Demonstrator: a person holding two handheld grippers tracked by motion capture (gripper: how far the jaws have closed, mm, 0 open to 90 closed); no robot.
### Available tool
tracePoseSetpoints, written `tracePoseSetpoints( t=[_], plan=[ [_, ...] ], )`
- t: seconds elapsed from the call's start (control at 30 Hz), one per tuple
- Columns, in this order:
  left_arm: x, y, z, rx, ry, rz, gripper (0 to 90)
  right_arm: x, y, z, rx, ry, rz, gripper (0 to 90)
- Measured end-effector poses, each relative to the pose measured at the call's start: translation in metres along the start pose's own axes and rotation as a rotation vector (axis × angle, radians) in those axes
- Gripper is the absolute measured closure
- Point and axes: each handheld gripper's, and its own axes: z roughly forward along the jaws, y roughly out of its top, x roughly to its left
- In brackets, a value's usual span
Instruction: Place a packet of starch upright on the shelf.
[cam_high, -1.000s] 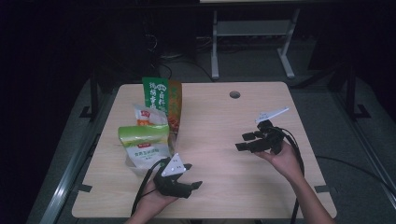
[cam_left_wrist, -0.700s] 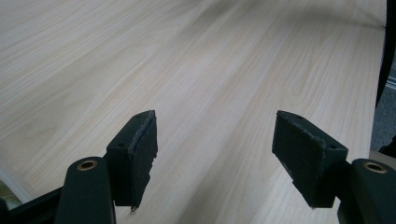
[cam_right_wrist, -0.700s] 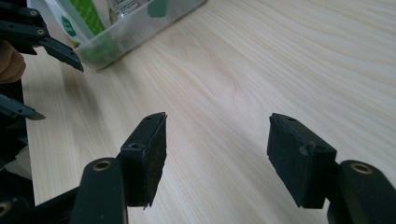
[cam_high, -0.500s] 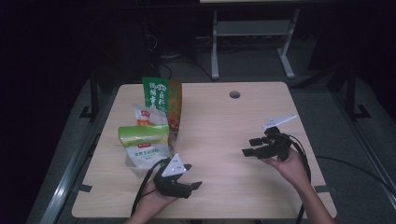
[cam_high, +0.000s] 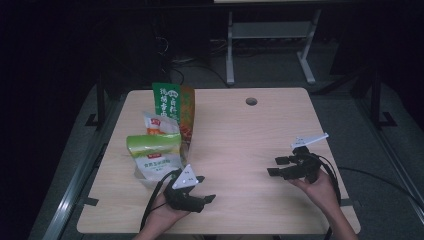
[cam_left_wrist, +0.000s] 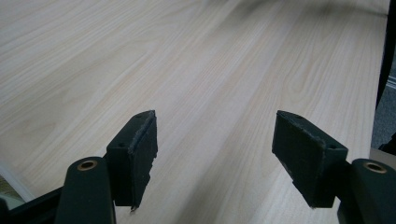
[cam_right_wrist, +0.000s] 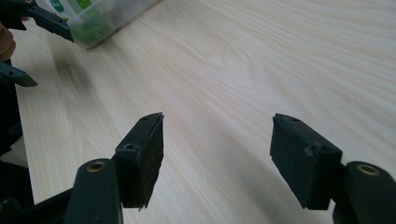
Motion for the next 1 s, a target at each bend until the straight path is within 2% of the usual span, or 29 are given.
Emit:
tracePoseSetpoints(
  t=[0.6,0.8,0.9,1.0],
  plan=[
    [-0.001,-0.002,-0.002,0.002,-0.010,-0.009,30.9,0.003,-0.034,-0.006,-0.021,-0.010,0.045,31.9],
    [-0.001,-0.005,-0.002,0.013,-0.014,-0.008,30.8,0.008,-0.041,-0.012,-0.037,-0.034,0.035,30.1],
    [-0.002,-0.005,-0.003,0.005,-0.019,-0.015,30.7,0.011,-0.047,-0.012,-0.051,-0.045,0.045,28.3],
    [-0.003,-0.004,-0.003,0.004,-0.029,-0.012,30.5,0.016,-0.048,-0.013,-0.048,-0.067,0.022,27.6]
  ],
)
